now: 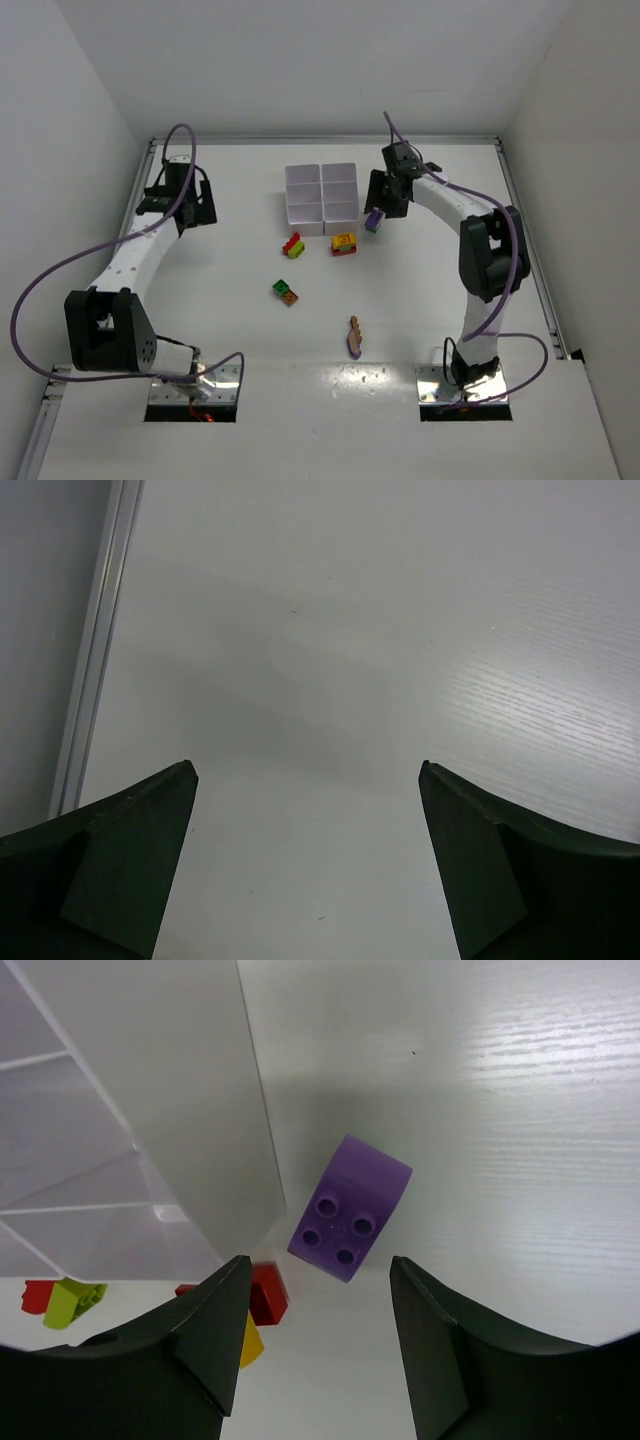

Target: Sort the legos into containers by color

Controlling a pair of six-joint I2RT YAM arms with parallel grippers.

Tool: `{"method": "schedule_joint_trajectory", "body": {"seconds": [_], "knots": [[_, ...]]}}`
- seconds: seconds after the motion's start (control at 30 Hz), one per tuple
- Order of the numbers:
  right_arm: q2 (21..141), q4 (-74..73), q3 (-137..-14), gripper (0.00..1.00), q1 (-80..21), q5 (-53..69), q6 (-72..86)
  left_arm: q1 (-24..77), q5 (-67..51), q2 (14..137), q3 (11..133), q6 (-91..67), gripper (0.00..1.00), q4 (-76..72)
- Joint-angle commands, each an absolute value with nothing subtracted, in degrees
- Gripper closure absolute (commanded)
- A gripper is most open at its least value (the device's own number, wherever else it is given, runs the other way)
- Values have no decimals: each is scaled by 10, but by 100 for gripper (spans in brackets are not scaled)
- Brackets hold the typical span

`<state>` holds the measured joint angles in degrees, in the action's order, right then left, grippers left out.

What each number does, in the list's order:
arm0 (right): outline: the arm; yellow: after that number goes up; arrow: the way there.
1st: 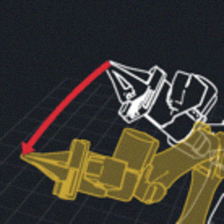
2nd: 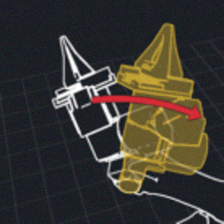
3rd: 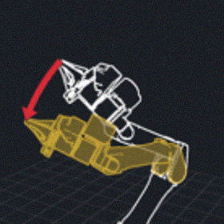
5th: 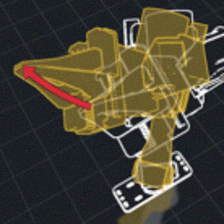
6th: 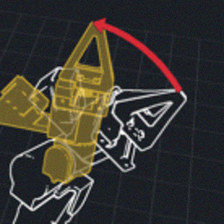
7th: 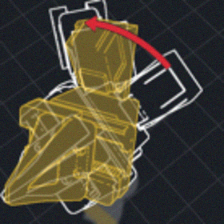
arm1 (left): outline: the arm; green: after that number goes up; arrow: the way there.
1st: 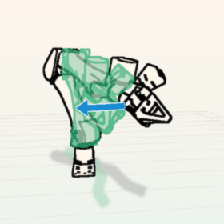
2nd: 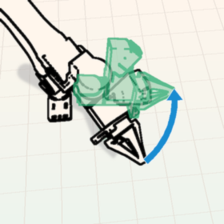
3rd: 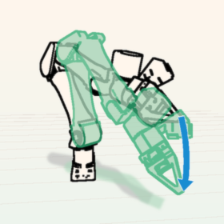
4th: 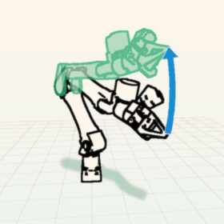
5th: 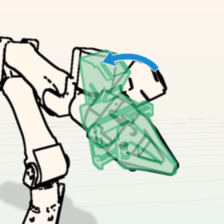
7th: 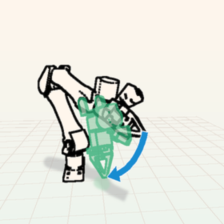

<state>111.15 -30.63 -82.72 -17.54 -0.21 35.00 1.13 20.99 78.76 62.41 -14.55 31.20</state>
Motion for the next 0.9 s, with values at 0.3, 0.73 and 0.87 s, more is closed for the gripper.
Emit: {"method": "schedule_joint_trajectory", "body": {"seconds": [0.3,0.73,0.87], "knots": [[1160,-297,-875,42,-196,-45,376,5,207,857,680,-166,0,315],[1167,-297,-887,57,-196,-55,376,5,178,895,710,-153,0,321],[1180,-292,-892,59,-196,-61,376,5,178,900,715,-153,0,326]]}}
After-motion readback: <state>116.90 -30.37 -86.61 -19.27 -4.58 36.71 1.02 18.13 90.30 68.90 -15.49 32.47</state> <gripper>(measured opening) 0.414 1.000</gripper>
